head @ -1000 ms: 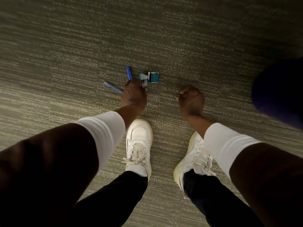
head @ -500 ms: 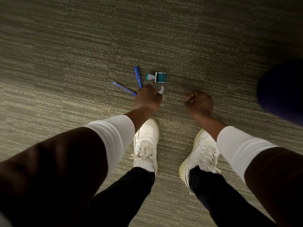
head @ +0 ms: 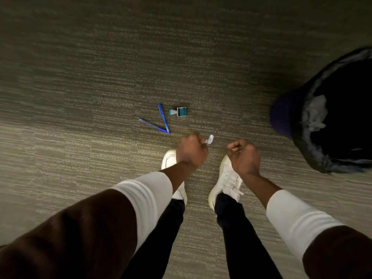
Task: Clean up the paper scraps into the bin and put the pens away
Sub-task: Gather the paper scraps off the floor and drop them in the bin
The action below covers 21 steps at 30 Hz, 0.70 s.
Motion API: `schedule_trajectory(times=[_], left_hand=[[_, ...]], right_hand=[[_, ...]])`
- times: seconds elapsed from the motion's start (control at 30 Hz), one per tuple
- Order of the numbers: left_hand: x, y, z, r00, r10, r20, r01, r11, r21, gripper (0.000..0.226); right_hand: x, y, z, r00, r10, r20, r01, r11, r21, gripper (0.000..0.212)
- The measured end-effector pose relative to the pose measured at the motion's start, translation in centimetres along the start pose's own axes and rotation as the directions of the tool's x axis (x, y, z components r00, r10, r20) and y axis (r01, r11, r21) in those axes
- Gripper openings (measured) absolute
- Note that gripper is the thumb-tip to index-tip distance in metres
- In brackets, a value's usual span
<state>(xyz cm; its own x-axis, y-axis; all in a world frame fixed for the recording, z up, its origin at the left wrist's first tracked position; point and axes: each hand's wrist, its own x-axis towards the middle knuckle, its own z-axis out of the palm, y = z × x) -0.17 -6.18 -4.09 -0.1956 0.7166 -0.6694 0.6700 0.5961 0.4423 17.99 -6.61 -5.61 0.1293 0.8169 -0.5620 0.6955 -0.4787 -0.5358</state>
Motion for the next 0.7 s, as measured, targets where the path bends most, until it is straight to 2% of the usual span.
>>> schedule_trajectory(times=[0.1,0.27,0.47,0.6,0.7], left_hand=[[-2.0,3.5,-0.8,1.000,0.005,0.016,-0.005,1.000,0.019,0.017],[-4.8,10.0,-1.5,0.999,0.050,0.022,-0.050,0.999,-0.009,0.020],[-6.9,19.0,-0.7,0.990,0.122,0.066,-0.118,0.991,-0.065,0.012],[-7.8,24.4,0.4,0.977,0.195,0.091,-0.195,0.981,-0.014,0.005],[-8.1,27.5,1.7,0.971,0.222,0.083,-0.228,0.971,0.076,0.003]], right_hand=[[-1.2,-1.0,-3.6,1.000,0.020,-0.015,-0.019,0.999,0.027,0.015],[-3.1,-3.0,-10.0,0.991,0.013,-0.134,-0.003,0.997,0.072,0.025],[-4.1,-3.4,-17.2,0.955,-0.009,-0.295,0.036,0.996,0.086,0.013],[-4.1,-2.0,-20.8,0.932,0.009,-0.361,0.031,0.994,0.103,0.014],[-3.5,-0.3,-22.7,0.905,0.088,-0.416,-0.027,0.988,0.149,0.010]])
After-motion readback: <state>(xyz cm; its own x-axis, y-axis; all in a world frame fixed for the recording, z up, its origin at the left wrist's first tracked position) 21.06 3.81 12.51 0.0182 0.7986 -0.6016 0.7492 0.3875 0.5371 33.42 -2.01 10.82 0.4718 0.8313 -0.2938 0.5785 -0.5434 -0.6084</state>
